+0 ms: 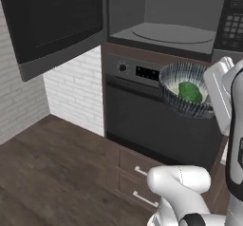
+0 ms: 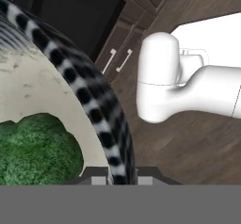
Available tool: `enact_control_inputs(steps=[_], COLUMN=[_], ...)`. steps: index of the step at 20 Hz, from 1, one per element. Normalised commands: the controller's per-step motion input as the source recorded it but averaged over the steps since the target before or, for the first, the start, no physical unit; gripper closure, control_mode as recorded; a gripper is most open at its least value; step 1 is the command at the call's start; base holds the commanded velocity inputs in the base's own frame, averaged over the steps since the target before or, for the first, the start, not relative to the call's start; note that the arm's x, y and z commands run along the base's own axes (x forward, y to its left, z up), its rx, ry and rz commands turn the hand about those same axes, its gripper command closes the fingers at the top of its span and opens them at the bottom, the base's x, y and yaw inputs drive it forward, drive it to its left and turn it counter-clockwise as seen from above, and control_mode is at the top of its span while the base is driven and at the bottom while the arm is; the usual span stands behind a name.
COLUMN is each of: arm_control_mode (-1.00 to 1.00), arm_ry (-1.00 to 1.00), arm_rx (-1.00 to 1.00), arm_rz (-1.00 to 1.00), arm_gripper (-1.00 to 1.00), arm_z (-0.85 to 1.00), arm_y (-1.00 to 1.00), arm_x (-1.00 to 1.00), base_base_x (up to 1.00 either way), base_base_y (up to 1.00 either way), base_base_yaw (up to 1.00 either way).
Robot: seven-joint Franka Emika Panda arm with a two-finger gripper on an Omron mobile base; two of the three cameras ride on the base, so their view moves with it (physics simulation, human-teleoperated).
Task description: Pick the broccoli from the sink and place it in the bowl. Then pick the bowl and place it in the microwave. Then close the microwave door and press the start button.
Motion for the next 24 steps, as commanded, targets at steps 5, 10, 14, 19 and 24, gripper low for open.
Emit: enact_control_inputs(steps=[5, 10, 14, 19, 24], arm_control_mode=[1.00, 1.00, 1.00, 1.00, -1.00], arm_ry=[0.00, 0.00, 0.00, 0.00, -0.01], arm_rx=[0.00, 0.00, 0.00, 0.00, -0.01], arm_rz=[0.00, 0.00, 0.00, 0.00, -0.01], arm_gripper=[1.00, 1.00, 1.00, 1.00, 1.00], arm_z=[0.00, 0.00, 0.00, 0.00, 0.03], arm_y=[0.00, 0.00, 0.00, 0.00, 0.06], arm_x=[0.00, 0.00, 0.00, 0.00, 0.01], base_base_x=[0.44, 0.14, 0.26, 0.54, 0.24], base_base_y=[0.00, 0.00, 0.00, 0.07, 0.12], base_base_yaw=[-0.11, -0.19, -0.26, -0.18, -0.05])
